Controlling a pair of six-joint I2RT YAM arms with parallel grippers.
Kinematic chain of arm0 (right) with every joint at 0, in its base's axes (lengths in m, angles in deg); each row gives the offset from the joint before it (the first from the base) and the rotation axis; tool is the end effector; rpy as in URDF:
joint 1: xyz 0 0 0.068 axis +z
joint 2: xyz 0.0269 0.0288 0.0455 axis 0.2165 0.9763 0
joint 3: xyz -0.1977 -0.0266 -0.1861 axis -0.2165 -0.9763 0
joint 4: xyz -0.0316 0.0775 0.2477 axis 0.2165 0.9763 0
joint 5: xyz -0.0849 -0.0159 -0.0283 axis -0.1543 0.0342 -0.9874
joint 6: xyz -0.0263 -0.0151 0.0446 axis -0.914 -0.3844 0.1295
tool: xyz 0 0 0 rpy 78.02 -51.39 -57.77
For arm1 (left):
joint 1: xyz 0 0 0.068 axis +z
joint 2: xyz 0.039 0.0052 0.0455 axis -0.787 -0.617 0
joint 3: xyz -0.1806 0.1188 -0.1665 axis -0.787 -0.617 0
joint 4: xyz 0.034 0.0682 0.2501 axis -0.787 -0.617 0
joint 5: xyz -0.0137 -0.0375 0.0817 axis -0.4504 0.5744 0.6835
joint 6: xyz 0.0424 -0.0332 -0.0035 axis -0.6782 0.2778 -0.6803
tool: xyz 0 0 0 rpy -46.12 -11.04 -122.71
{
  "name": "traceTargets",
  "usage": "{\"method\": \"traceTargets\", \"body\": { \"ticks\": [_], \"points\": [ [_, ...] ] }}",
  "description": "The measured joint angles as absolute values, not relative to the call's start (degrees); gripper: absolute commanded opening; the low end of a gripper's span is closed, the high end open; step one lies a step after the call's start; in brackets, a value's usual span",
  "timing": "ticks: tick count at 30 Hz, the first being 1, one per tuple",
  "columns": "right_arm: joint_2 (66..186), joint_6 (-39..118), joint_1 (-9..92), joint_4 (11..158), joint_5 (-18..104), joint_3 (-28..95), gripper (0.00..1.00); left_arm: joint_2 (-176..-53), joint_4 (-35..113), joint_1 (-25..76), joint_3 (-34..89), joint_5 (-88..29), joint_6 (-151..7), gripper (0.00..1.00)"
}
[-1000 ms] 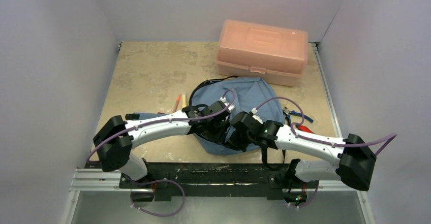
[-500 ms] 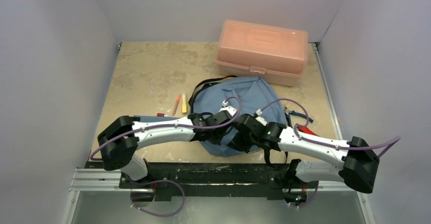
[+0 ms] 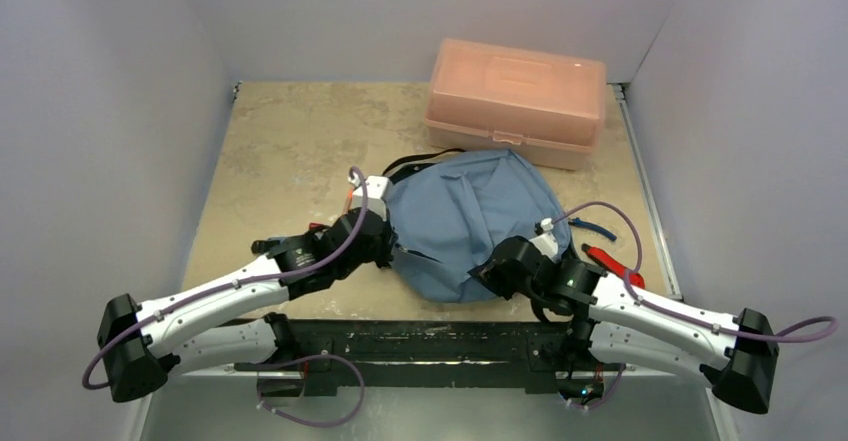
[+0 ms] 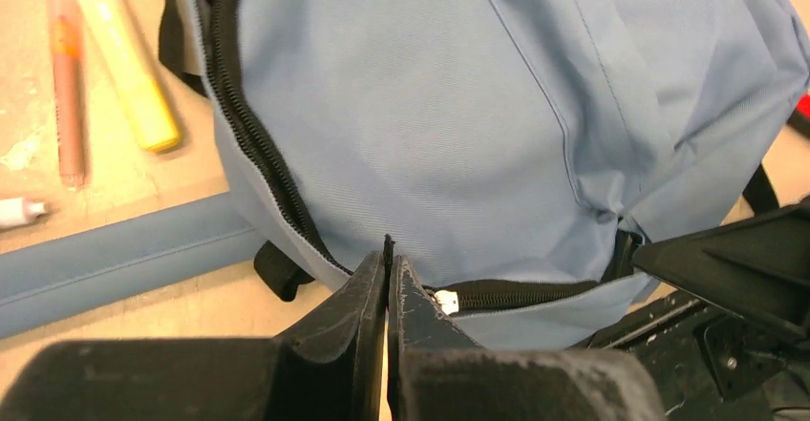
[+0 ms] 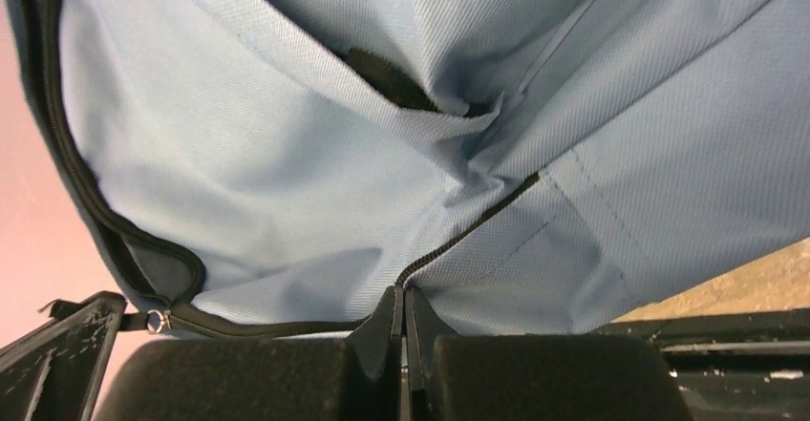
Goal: Pack the student bag
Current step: Zip the student bag at the center of the board.
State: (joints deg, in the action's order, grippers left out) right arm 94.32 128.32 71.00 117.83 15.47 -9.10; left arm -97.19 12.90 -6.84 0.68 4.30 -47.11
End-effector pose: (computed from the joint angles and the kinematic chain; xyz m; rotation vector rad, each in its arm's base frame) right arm 0.0985 0.1381 0.2203 0.9605 2.3679 0.7978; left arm 0.1260 -0.1781 0.2782 0.1689 2.1726 -0.4750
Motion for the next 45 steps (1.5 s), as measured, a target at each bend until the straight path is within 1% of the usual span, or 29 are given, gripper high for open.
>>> {"method": "traceTargets", "body": {
  "ticks": [3,5,6,8,9,10,11,12,13,15,18,21,23,24,26,27,28,30,31,32,36,39,41,45],
  "points": [
    [92.3,127.1,71.0,116.6,12.9,-10.9,0.0,-94.2,14.3,-1.3,-2.3,0.6,-46.0,0.0],
    [91.1,124.3,70.9,117.1,10.5,-12.3,0.0,-92.7,15.0,4.2,-4.3,-2.8,-46.1,0.0],
    [90.9,121.9,70.8,117.3,9.8,-13.0,0.07,-92.5,15.3,6.6,-4.8,-4.4,-46.1,0.0],
    [91.1,113.9,70.5,117.1,9.4,-13.5,0.28,-93.0,16.6,10.8,-5.0,-8.3,-46.2,0.0],
    [91.3,109.9,70.6,116.3,9.6,-13.4,0.42,-93.5,17.4,11.7,-4.8,-10.6,-46.2,0.0],
    [91.3,105.5,71.4,115.6,9.4,-12.7,0.53,-94.4,18.2,11.9,-4.4,-13.7,-46.1,0.0],
    [91.3,101.3,72.8,115.0,9.2,-11.5,0.61,-95.3,19.1,11.9,-4.1,-16.9,-46.0,0.0],
    [91.2,96.8,74.7,113.9,9.1,-10.1,0.66,-95.9,19.9,11.9,-3.9,-19.3,-45.7,0.0],
    [91.2,92.9,76.2,112.4,9.1,-8.8,0.68,-96.5,20.8,11.8,-3.9,-22.0,-45.3,0.0],
    [92.3,82.8,78.7,108.4,11.2,-4.8,0.68,-96.8,21.9,11.8,-3.9,-26.6,-44.1,0.0],
    [96.8,68.3,79.6,99.8,17.0,-0.3,0.7,-96.8,23.5,11.8,-3.9,-31.4,-42.1,0.0],
    [102.1,55.8,80.3,90.8,22.9,-0.2,0.67,-95.7,23.9,11.7,-3.9,-34.8,-39.9,0.0],
    [105.7,48.3,81.2,85.7,24.7,-1.6,0.63,-94.2,23.9,11.7,-3.9,-36.1,-39.0,0.0],
    [107.1,45.0,81.6,83.9,25.2,-2.4,0.59,-93.3,23.8,11.7,-3.9,-36.4,-38.5,0.0],
    [108.6,39.6,82.1,80.6,25.2,-3.9,0.56,-91.9,23.8,11.6,-3.9,-37.0,-38.0,0.0],
    [108.9,37.8,82.2,79.4,24.9,-4.3,0.52,-91.6,23.8,11.6,-3.9,-37.3,-37.8,0.0],
    [109.2,35.5,82.3,78.1,24.0,-4.6,0.45,-91.3,23.8,11.6,-3.9,-37.5,-37.5,0.0],
    [110.0,31.3,82.6,75.7,22.1,-4.6,0.22,-91.0,23.8,11.5,-3.9,-37.6,-37.0,0.0],
    [110.6,29.6,82.7,75.1,20.8,-4.3,0.07,-91.0,23.8,11.4,-3.9,-37.6,-36.9,0.0],
    [111.3,28.3,82.8,75.1,19.9,-3.9,0.0,-91.0,23.8,11.3,-3.9,-37.6,-36.7,0.0],
    [113.1,25.5,83.1,75.9,19.0,-2.6,0.0,-91.0,21.8,11.3,-3.4,-36.1,-37.1,0.0],
    [112.3,25.0,83.2,76.4,19.1,-2.8,0.0,-91.0,16.6,11.8,-0.2,-30.4,-38.9,0.0],
    [109.8,25.0,83.5,75.9,19.3,-4.0,0.0,-91.0,14.4,14.0,1.5,-27.1,-40.4,0.0],
    [101.4,24.8,84.7,73.7,19.8,-9.5,0.0,-94.2,14.0,21.0,3.9,-26.5,-41.4,0.0]
  ]
}}
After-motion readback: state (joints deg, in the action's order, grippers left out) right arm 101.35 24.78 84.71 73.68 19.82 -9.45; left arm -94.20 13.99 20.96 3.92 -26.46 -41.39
